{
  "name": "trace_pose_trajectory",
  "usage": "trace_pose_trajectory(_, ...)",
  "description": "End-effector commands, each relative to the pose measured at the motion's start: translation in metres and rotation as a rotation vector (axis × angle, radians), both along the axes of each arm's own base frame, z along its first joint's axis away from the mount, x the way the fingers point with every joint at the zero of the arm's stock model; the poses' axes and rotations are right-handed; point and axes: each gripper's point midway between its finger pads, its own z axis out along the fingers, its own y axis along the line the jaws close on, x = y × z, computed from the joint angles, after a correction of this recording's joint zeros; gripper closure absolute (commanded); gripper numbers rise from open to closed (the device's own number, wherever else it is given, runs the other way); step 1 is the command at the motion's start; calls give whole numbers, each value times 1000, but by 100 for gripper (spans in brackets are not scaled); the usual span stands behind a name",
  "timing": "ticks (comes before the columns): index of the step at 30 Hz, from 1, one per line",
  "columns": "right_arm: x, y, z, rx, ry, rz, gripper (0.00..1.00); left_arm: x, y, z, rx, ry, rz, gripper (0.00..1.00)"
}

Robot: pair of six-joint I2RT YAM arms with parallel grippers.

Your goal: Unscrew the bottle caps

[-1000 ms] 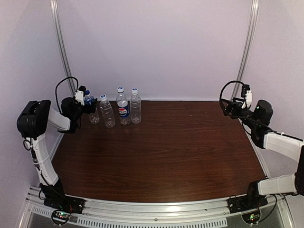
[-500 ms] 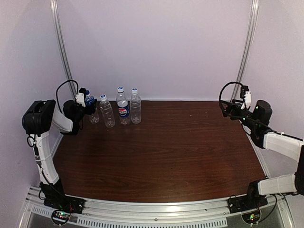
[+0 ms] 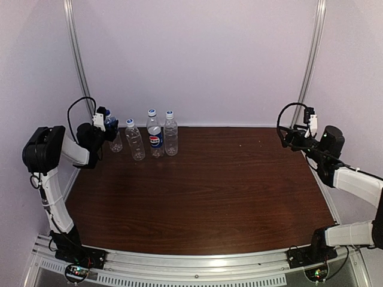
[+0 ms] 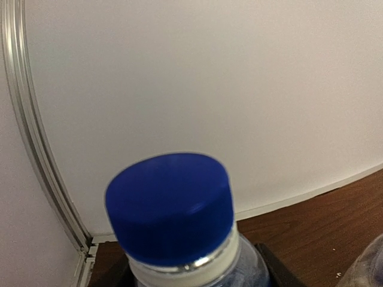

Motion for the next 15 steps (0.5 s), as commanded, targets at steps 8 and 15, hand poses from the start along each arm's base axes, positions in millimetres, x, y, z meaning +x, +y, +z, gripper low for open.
trace_pose_trajectory(8,-7,7,23,40,-25,28,0,-9,-61,151,234,-165,13,47)
trace_pose_trajectory(15,-12,20,35,39,-10,81,0,-51,-128,206,309,-288,-97,47)
